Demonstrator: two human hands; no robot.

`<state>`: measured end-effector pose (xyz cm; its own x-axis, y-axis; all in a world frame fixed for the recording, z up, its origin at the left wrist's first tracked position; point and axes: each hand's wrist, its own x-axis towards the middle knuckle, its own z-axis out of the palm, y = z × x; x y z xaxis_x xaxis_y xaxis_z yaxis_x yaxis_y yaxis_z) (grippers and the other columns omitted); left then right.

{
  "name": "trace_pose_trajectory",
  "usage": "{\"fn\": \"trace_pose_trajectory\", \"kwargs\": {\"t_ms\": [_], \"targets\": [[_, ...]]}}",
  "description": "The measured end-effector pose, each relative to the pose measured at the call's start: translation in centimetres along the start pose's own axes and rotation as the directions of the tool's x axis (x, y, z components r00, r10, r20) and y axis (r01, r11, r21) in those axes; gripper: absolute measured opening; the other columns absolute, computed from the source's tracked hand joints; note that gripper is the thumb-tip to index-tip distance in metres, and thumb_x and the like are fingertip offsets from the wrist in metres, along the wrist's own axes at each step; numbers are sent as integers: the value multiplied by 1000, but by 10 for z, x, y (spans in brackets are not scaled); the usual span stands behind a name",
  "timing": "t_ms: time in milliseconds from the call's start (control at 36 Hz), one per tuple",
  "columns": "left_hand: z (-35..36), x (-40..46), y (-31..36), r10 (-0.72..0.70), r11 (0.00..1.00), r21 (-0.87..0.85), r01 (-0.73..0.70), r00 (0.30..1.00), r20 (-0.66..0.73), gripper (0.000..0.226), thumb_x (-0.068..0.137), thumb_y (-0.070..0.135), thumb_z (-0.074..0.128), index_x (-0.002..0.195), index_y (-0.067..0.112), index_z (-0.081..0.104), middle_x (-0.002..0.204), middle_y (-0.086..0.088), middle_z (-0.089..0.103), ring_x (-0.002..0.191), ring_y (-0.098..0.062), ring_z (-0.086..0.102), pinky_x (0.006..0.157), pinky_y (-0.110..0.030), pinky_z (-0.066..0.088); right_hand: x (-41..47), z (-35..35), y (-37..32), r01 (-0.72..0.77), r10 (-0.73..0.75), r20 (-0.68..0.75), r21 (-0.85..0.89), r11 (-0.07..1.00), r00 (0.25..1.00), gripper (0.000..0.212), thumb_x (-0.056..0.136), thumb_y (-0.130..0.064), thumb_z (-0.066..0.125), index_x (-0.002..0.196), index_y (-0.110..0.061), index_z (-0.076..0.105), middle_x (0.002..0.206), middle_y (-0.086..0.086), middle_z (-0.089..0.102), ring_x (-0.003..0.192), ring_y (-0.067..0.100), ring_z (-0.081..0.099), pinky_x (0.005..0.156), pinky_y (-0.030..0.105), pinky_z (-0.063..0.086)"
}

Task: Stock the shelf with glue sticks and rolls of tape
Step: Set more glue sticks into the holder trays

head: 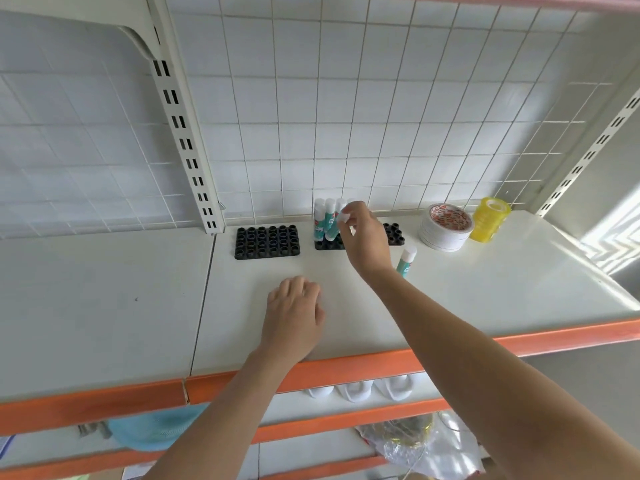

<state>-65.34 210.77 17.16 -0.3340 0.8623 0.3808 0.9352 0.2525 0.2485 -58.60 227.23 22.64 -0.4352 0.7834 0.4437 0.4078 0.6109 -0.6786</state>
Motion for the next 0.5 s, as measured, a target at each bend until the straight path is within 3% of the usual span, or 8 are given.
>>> {"fn": "trace_pose_trajectory", "kwargs": {"t_ms": [139,278,417,500], "targets": [[4,-1,-3,-8,1000,-5,8,1000,-9,11,77,18,60,88,17,60,93,-2,57,88,-25,54,74,-38,45,3,10,2,35,-33,32,-78,996,999,14,94,-12,54,108,-10,55,99,6,62,82,27,58,67,37,47],[3,0,-2,7,1000,1,-7,1000,-28,26,76,27,36,85,19,59,91,0,57,85,-24,53,73,-36,44,6,13,3,47,-44,34,-111,993,998,17,94,-12,55,111,-10,56,110,6,61,82,28,61,69,42,51],[4,-1,-2,14,1000,13,-14,999,-30,28,76,28,34,84,19,59,90,1,56,84,-24,52,73,-35,43,10,11,5,206,-212,-1,-229,951,977,24,85,0,53,105,-6,64,112,7,61,79,31,62,50,36,49],[5,-1,-1,22,1000,22,-20,998,-54,27,76,27,34,83,18,59,88,0,56,83,-24,52,72,-36,44,12,9,3,298,-303,28,-294,908,953,38,74,10,48,105,-4,67,110,8,65,85,34,61,51,34,50]]}}
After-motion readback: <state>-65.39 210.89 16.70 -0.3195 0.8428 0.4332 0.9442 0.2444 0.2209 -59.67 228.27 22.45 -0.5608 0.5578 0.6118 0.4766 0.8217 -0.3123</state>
